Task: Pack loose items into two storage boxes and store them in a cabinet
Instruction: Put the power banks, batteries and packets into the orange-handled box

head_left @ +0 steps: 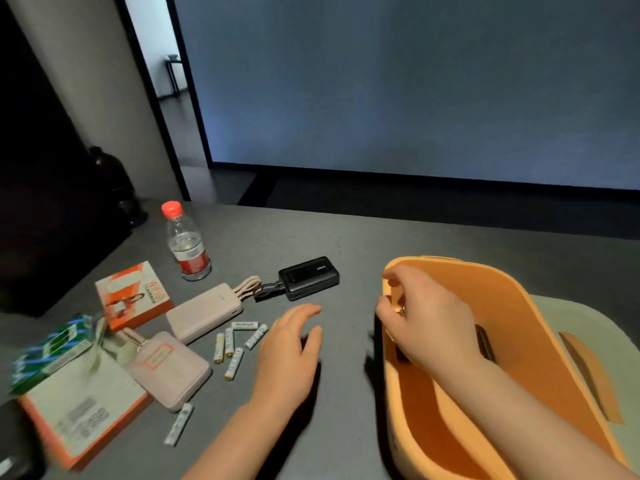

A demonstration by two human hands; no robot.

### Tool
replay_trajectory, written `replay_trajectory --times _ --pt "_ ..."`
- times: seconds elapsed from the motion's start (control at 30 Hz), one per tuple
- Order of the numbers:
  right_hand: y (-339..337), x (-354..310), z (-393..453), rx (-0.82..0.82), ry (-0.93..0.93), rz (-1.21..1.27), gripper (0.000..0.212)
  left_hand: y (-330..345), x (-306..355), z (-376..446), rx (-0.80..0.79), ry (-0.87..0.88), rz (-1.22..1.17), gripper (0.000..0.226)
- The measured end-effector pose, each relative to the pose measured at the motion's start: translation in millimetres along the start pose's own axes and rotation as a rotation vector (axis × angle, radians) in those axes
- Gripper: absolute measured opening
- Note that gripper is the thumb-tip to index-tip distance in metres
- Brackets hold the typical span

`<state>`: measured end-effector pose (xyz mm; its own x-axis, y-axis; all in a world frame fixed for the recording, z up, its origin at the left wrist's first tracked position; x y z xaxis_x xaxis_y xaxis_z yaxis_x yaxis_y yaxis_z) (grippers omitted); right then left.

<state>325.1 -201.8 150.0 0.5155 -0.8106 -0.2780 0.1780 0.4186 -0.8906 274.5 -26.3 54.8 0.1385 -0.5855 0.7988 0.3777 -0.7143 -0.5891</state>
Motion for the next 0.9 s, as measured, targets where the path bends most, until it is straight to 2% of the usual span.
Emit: replay_trajectory --times 0.17,0.43,0.53,0.7,0.8,0.9 --pt "56 -58 29 -0.143 -0.152 0.031 0.034 -60 -54 -5 0.103 -0.106 0.138 0.031" --pt "162 -58 95 -0.455 -0.266 -0.097 0.043 -112 -111 27 0.189 -0.227 0.302 0.039" --pt "194 -50 117 -0.541 -0.305 -0.201 0.056 -114 -124 60 0.135 -0.203 0.386 0.047" --pt "228 -43 129 -0.696 -0.364 -0.284 0.079 -94 -137 100 -0.072 -0.176 0.566 0.065" --pt "236 -44 134 -0.694 -0.389 -0.26 0.076 -88 -148 111 -0.114 -0.199 0.593 0.068" --pt "235 -49 140 -0.676 -0.384 -0.21 0.061 -87 -155 117 -0.11 -0.216 0.551 0.074"
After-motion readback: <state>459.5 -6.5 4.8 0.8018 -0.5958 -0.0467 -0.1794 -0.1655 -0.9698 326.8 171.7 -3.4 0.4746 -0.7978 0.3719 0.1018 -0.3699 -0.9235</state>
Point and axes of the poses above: each hand's wrist, its own z-axis towards the middle knuckle, its own y-axis out of the palm, x = y × z, the point moved 10 cm from there along z, towards the middle knuckle, and after that the axes turned 6 degrees about -y, right-handed, at the moved point
